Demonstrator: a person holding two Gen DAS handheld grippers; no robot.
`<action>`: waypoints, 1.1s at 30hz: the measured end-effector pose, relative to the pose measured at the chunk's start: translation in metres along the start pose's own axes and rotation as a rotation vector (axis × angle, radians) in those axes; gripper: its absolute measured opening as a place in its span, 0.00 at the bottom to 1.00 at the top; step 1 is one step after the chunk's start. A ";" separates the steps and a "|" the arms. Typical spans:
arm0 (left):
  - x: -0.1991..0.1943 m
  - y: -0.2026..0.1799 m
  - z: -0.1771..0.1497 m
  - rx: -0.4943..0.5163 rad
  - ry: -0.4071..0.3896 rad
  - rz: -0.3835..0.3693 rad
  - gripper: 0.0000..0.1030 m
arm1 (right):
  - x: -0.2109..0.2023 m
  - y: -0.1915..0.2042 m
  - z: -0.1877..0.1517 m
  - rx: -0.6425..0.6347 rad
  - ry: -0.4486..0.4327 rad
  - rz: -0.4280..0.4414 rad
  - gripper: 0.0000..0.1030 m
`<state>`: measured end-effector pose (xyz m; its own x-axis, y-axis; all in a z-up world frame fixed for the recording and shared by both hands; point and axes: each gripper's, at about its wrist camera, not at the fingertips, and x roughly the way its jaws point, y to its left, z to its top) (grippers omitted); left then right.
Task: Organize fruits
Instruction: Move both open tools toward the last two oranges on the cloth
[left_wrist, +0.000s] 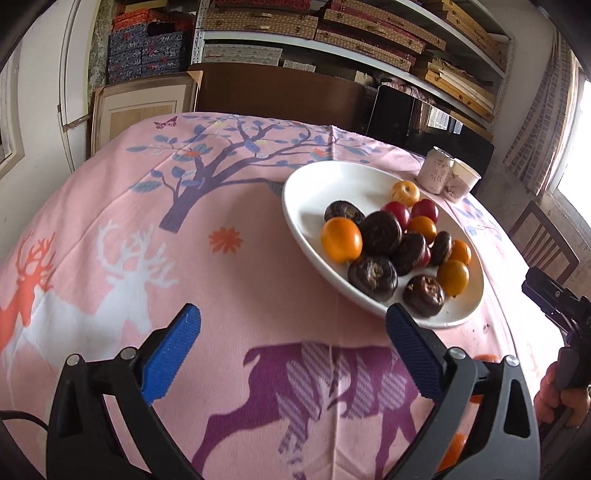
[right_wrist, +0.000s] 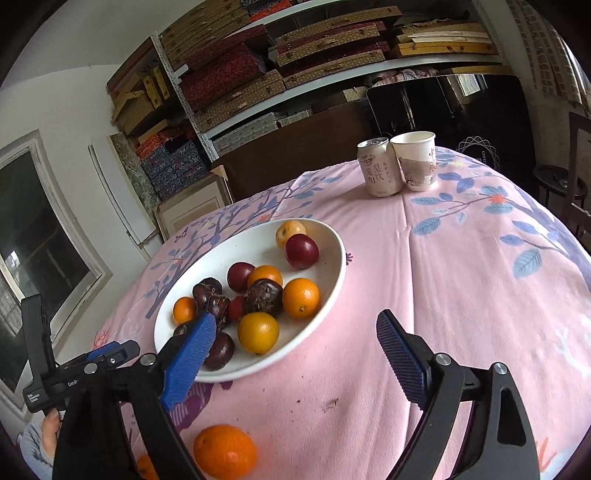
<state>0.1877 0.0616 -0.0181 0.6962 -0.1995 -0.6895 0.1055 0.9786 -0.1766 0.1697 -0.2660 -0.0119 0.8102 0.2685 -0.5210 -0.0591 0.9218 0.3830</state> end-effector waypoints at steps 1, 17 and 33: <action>-0.003 0.000 -0.005 0.000 0.004 -0.001 0.95 | -0.003 0.000 -0.005 0.000 0.005 -0.005 0.91; -0.027 -0.035 -0.046 0.167 0.014 0.063 0.95 | -0.007 -0.003 -0.021 0.014 0.046 -0.033 0.94; -0.028 -0.038 -0.048 0.182 0.015 0.088 0.95 | -0.001 0.053 -0.047 -0.265 0.178 0.027 0.94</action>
<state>0.1304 0.0278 -0.0262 0.6980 -0.1120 -0.7073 0.1724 0.9849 0.0141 0.1383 -0.2042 -0.0262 0.6930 0.3172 -0.6474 -0.2480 0.9481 0.1991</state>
